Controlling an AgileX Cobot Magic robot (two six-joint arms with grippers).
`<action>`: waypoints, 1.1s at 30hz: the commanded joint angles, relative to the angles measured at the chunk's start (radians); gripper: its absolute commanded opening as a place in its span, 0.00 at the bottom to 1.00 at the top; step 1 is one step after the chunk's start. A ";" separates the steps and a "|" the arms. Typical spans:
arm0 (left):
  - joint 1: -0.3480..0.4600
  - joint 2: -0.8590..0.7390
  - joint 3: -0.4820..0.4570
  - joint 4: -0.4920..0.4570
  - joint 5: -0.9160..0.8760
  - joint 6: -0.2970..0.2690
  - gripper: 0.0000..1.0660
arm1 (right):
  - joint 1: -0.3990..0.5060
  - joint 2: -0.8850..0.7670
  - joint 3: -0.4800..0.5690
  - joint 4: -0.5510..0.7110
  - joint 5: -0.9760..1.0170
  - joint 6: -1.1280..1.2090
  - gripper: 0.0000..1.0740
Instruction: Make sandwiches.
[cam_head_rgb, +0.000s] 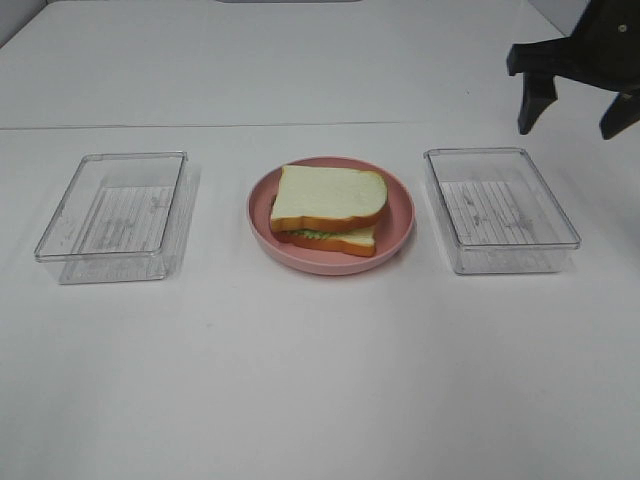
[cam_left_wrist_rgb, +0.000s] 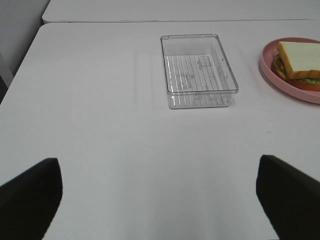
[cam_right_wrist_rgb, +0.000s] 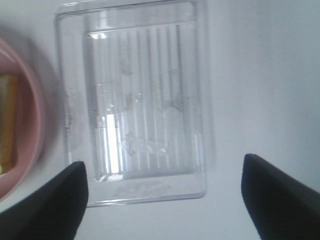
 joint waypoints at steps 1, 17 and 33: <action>-0.005 -0.020 0.006 0.000 -0.003 0.002 0.92 | -0.021 -0.058 0.004 -0.007 0.043 0.004 0.74; -0.005 -0.020 0.006 -0.004 -0.003 0.002 0.92 | -0.020 -0.607 0.485 -0.009 0.026 0.002 0.74; -0.005 -0.020 0.006 -0.016 -0.003 0.001 0.92 | -0.020 -1.353 0.850 -0.007 -0.043 0.002 0.74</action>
